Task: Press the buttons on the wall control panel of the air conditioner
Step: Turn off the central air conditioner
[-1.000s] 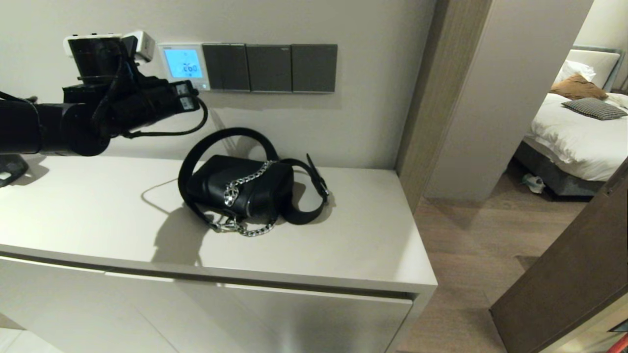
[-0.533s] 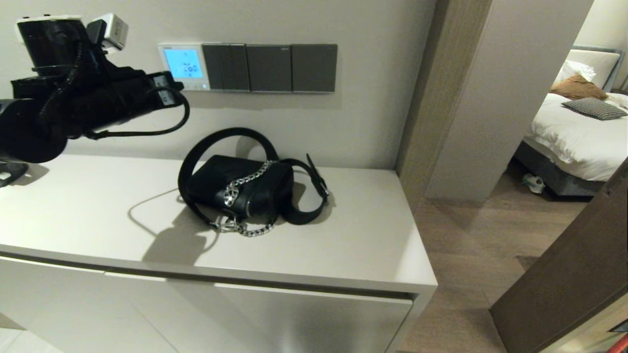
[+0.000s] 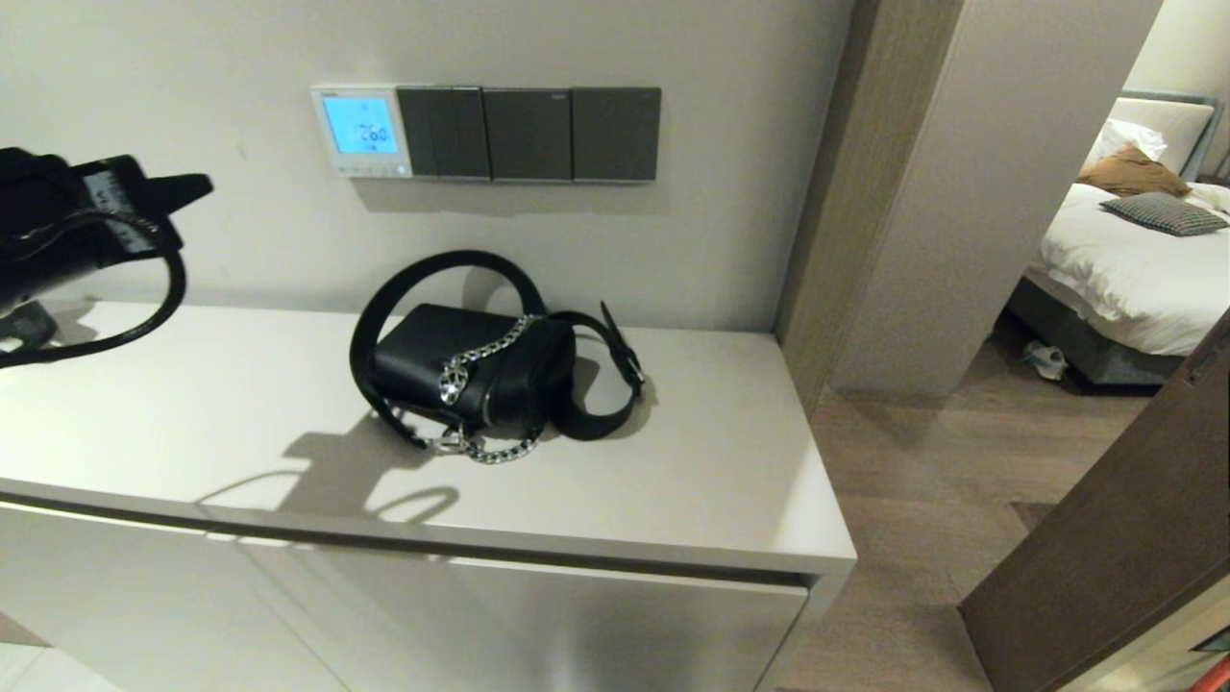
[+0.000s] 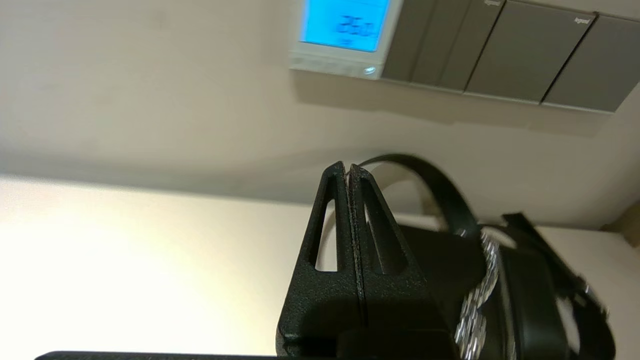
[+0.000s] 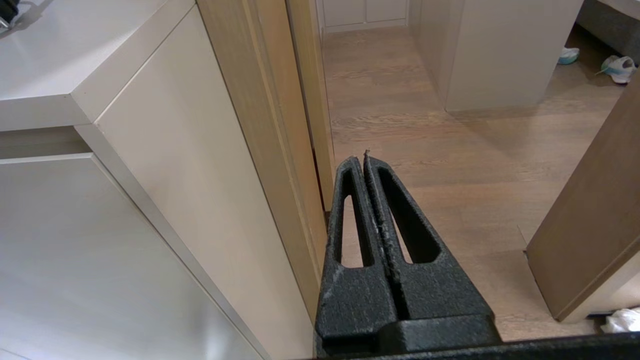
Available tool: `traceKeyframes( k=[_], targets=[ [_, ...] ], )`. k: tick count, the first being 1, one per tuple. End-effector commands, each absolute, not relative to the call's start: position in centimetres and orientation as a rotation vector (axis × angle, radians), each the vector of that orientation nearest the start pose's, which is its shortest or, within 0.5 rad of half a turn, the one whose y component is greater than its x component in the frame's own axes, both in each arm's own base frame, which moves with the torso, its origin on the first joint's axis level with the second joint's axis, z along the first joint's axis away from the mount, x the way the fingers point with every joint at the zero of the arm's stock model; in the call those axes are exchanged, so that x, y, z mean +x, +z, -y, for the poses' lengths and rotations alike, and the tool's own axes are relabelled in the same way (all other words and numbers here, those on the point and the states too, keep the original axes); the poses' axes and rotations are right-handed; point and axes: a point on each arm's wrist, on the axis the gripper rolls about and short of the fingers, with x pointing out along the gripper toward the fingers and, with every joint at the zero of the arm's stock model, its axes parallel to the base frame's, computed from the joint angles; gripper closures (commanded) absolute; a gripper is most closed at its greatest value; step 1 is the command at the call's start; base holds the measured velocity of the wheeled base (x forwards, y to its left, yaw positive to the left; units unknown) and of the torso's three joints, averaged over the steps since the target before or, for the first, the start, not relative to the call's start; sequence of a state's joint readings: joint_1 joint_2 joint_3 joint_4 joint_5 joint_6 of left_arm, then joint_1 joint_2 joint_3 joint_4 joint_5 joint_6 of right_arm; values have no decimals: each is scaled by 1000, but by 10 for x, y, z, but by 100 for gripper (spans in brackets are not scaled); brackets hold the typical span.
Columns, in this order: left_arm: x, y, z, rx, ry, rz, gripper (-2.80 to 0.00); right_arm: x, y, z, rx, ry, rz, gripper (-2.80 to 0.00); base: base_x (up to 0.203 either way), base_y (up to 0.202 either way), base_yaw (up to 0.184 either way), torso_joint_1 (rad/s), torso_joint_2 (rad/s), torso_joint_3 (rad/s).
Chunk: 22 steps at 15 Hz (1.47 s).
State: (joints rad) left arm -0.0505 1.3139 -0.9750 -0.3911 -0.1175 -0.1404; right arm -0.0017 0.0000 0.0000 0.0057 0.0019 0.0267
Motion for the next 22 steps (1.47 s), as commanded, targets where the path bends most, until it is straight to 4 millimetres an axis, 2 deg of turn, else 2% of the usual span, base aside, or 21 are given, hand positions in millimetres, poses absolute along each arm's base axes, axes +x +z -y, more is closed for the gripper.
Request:
traceKeyframes(
  k=[1, 4, 6, 9, 13, 18, 22],
  targets=[
    [145, 315, 3, -124, -133, 153, 0, -23, 75, 0, 28, 0, -8, 0, 0, 0, 0, 0, 0, 0],
    [89, 295, 1, -111, -115, 195, 0, -23, 75, 0, 26, 0, -8, 0, 0, 0, 0, 0, 0, 0],
    [69, 264, 1, -113, -108, 131, 0, -23, 75, 0, 27, 0, -8, 0, 0, 0, 0, 0, 0, 0],
    [49, 228, 2, -116, -103, 80, 0, -23, 75, 0, 26, 0, -8, 0, 0, 0, 0, 0, 0, 0],
    [24, 190, 2, -91, -91, 56, 0, -23, 75, 0, 28, 1, -8, 0, 0, 0, 0, 0, 0, 0],
    [-1, 151, 2, -30, -82, 25, 0, -23, 75, 0, 28, 1, -8, 0, 0, 0, 0, 0, 0, 0],
    [-7, 130, 1, -1, -32, 7, 0, -23, 75, 0, 28, 0, -8, 0, 0, 0, 0, 0, 0, 0]
  ],
)
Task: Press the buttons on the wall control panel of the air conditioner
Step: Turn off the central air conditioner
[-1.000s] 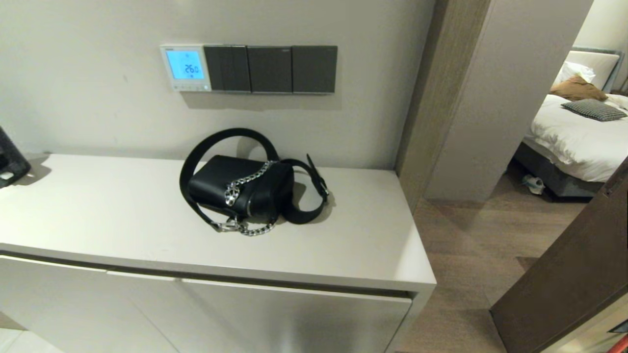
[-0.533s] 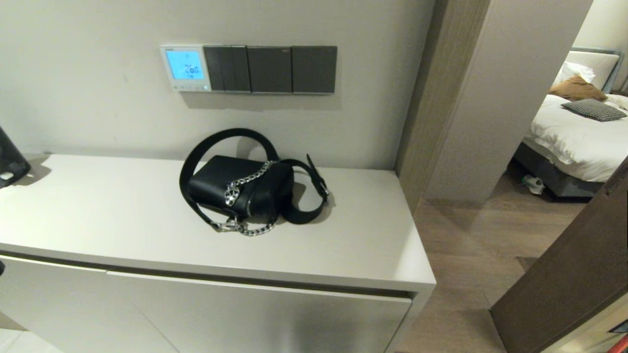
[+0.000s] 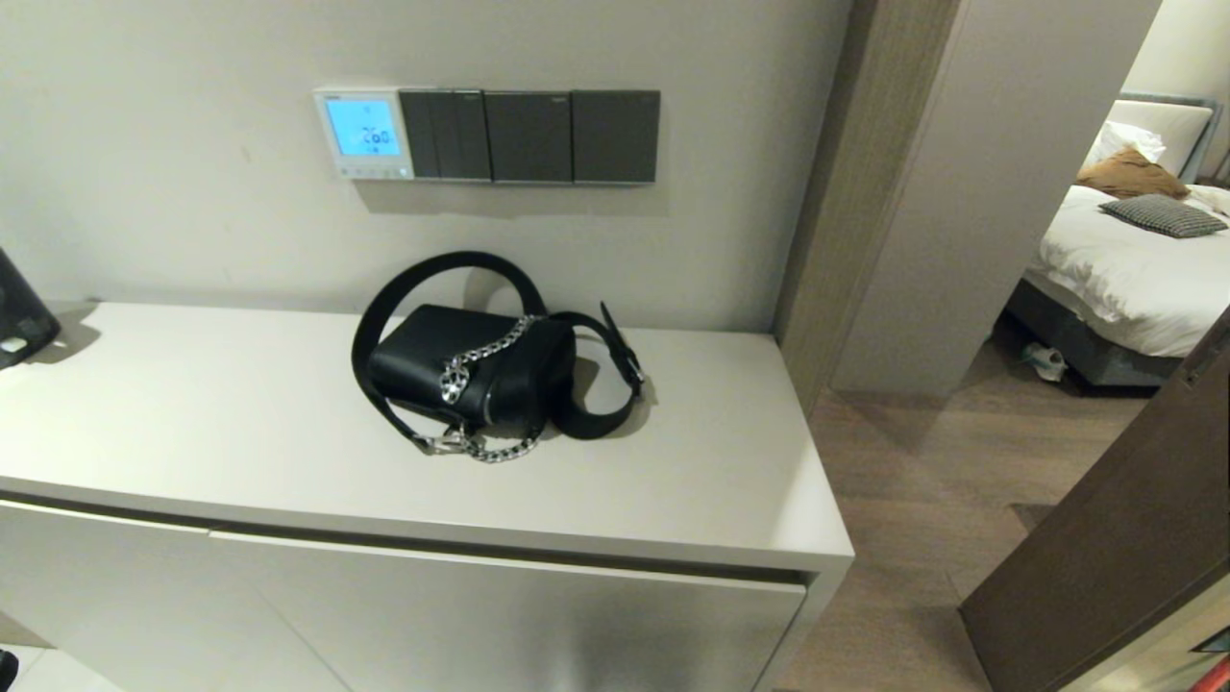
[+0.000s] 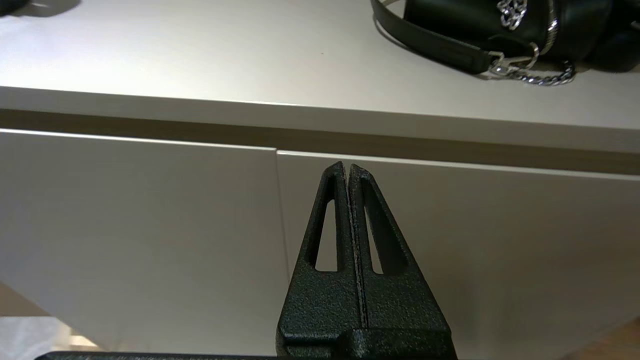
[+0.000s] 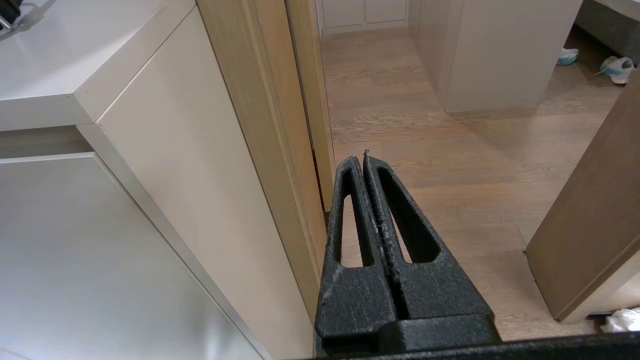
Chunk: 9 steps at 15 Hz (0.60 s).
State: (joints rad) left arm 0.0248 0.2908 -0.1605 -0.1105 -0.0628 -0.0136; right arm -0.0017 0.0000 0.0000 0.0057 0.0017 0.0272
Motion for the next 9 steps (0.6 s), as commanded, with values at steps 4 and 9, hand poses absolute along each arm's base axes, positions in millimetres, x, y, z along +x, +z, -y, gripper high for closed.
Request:
traceKeyframes(
  k=[4, 9],
  targets=[
    [-10, 112, 1, 43, -4, -9, 0, -23, 75, 0, 28, 0, -8, 0, 0, 0, 0, 0, 0, 0],
    [-18, 98, 1, 58, -12, 18, 0, -23, 75, 0, 28, 1, -8, 0, 0, 0, 0, 0, 0, 0]
  ],
)
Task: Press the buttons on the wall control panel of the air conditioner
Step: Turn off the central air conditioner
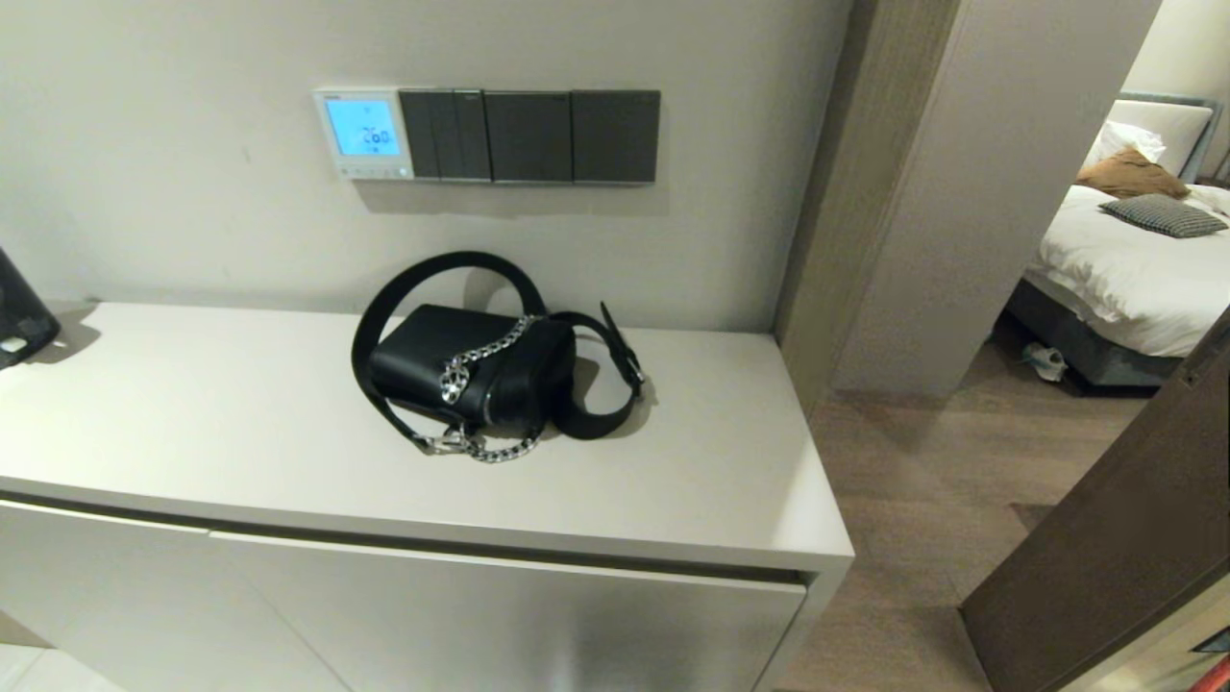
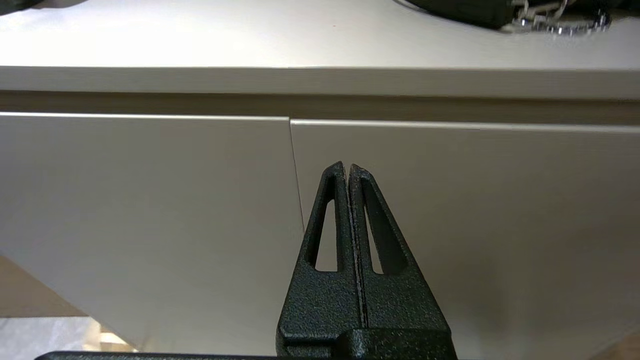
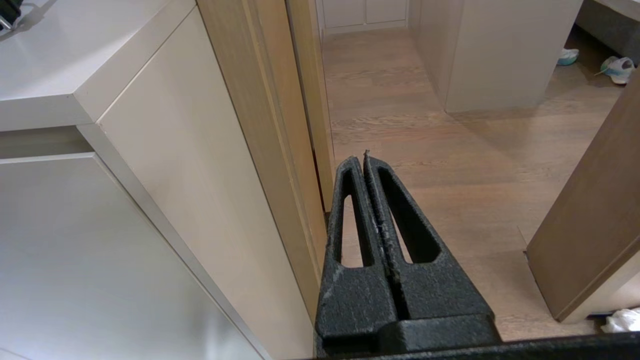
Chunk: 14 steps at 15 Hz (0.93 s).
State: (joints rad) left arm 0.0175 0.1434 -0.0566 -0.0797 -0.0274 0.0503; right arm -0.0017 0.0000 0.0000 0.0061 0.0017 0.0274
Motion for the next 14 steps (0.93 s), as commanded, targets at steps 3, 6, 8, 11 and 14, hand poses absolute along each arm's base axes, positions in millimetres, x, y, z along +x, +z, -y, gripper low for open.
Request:
traceKeyframes(
  k=[3, 6, 8, 11, 14],
  targets=[
    [-26, 89, 1, 87, -11, 28, 0, -23, 75, 0, 28, 0, -8, 0, 0, 0, 0, 0, 0, 0],
    [-26, 82, 1, 98, -14, 10, 0, -23, 75, 0, 28, 0, -8, 0, 0, 0, 0, 0, 0, 0],
    [-24, 75, 1, 108, -15, -14, 0, -23, 75, 0, 28, 0, -8, 0, 0, 0, 0, 0, 0, 0],
    [-23, 74, 1, 109, -16, -16, 0, -23, 75, 0, 28, 0, -8, 0, 0, 0, 0, 0, 0, 0],
    [-23, 74, 1, 109, -16, -19, 0, -23, 74, 0, 28, 1, -9, 0, 0, 0, 0, 0, 0, 0]
  ],
)
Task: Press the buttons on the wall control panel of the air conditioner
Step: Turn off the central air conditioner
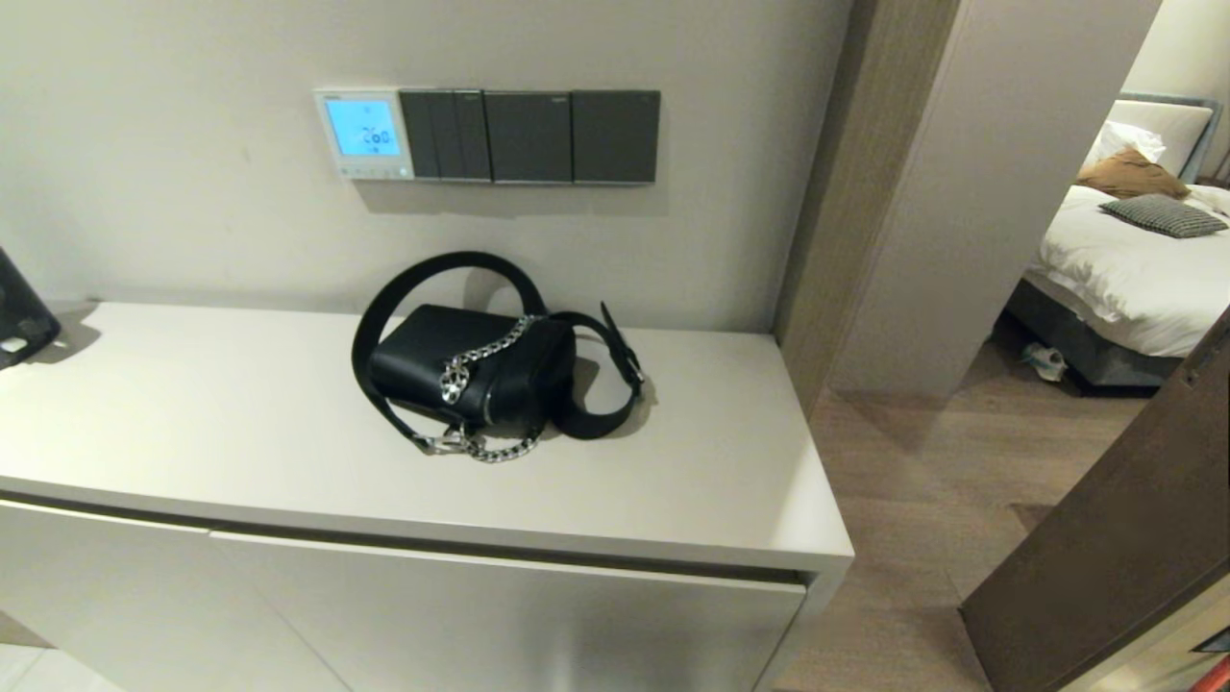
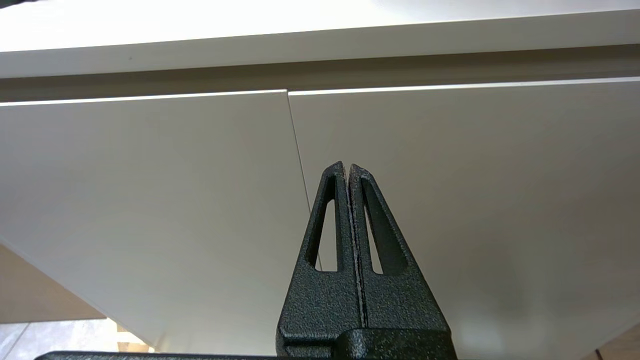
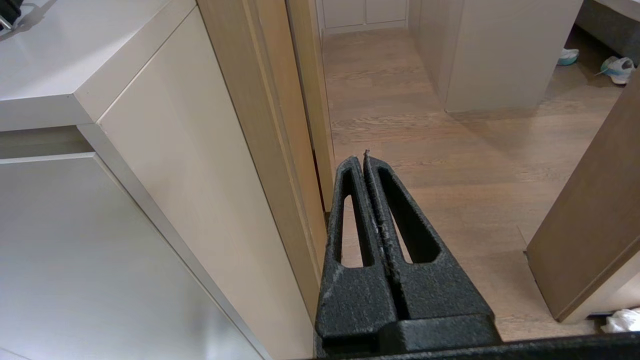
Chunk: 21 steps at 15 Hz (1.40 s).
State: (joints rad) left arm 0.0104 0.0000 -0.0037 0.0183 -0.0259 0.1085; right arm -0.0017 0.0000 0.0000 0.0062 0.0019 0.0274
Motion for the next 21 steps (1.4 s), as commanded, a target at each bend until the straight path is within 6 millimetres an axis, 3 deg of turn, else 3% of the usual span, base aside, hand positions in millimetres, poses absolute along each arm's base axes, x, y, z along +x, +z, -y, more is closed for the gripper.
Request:
traceKeyframes(
  k=[1, 21],
  targets=[
    [-23, 74, 1, 109, -16, -18, 0, -23, 74, 0, 28, 1, -9, 0, 0, 0, 0, 0, 0, 0],
    [-23, 73, 1, 102, -17, -22, 0, -23, 74, 0, 28, 0, -9, 0, 0, 0, 0, 0, 0, 0]
  ],
)
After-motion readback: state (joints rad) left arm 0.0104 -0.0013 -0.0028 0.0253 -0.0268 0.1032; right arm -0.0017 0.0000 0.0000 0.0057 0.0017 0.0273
